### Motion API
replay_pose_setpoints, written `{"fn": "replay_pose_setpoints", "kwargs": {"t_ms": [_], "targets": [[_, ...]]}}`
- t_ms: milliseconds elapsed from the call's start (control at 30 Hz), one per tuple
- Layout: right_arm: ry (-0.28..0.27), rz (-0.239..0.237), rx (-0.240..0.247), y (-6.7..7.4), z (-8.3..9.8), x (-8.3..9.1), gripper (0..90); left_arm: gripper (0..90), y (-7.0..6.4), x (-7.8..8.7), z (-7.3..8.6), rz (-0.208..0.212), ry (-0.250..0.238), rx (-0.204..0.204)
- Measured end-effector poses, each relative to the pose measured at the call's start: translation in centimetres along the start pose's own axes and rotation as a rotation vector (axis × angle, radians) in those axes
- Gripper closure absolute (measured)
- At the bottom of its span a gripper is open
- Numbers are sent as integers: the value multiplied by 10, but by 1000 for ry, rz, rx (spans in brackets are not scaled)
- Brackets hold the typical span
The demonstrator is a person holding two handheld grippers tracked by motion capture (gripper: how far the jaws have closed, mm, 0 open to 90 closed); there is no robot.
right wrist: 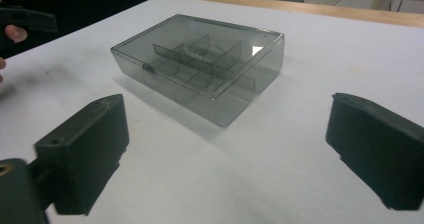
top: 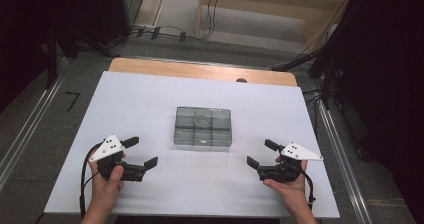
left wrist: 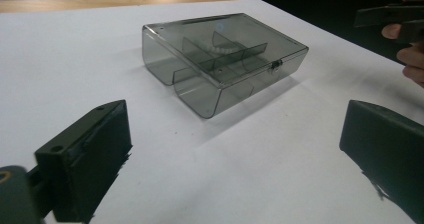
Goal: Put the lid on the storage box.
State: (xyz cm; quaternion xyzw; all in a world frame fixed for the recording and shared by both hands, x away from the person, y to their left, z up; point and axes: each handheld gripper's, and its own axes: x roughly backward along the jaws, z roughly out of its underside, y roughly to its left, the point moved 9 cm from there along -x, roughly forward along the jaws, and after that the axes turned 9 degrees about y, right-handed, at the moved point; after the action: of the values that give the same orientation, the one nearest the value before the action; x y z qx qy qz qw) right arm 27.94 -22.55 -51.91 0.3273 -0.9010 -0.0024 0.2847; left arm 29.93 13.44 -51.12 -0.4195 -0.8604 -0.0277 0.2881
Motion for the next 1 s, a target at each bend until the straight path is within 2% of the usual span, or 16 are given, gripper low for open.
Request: {"fn": "replay_pose_setpoints", "kwargs": {"t_ms": [200,433,633,733,800,1000], "targets": [[-3,14,-6,-8,4,17,0,0,6,13,5,-7,-13,16],[7,51,-1,-22,11,32,0,0,12,27,10,-25,-18,10],[17,63,-10,-35,22,44,0,0,22,36,12,-41,-34,29],[22,71,11,-41,30,50,0,0,26,40,14,-47,-34,27],[39,95,13,-47,35,51,0,0,29,42,16,-50,-36,29],[17,108,-12,-62,39,61,0,0,35,47,21,-41,-20,7]]}}
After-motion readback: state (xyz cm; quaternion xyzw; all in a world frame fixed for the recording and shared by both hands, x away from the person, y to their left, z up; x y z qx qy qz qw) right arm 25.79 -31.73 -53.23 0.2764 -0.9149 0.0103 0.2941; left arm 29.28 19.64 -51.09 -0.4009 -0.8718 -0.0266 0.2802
